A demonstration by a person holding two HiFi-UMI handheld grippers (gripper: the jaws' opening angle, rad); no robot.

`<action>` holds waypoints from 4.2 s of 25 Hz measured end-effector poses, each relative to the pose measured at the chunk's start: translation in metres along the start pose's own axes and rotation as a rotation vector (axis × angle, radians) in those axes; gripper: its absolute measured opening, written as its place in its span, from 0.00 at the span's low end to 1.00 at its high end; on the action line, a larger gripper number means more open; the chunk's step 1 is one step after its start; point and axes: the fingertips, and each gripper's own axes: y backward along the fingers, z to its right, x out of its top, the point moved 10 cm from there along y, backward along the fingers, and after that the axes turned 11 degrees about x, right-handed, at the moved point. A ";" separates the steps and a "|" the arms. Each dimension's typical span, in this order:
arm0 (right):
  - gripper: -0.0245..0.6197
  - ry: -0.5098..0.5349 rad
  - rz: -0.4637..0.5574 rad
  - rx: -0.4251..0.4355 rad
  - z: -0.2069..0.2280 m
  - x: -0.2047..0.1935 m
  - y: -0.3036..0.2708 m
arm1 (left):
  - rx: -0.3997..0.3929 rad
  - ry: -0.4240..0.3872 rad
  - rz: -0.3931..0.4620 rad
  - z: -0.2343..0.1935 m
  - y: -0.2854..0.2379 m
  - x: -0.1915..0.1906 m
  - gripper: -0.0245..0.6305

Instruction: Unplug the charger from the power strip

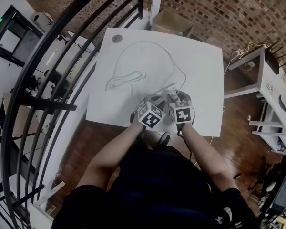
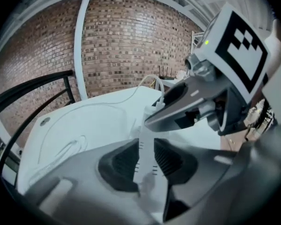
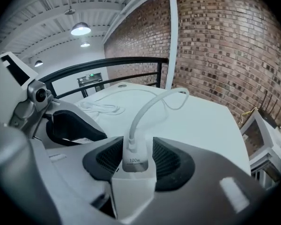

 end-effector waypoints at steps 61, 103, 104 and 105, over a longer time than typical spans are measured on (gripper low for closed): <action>0.26 -0.681 0.305 0.338 0.019 -0.026 0.147 | -0.029 0.340 0.092 0.014 0.100 -0.006 0.26; 0.26 -0.764 0.186 0.314 0.065 -0.116 0.081 | -0.004 0.356 0.012 0.061 0.096 0.031 0.19; 0.26 -0.750 0.178 0.315 0.066 -0.117 0.078 | 0.004 0.365 0.012 0.059 0.097 0.028 0.19; 0.26 -0.732 0.168 0.316 0.066 -0.119 0.075 | 0.013 0.375 0.011 0.059 0.098 0.024 0.19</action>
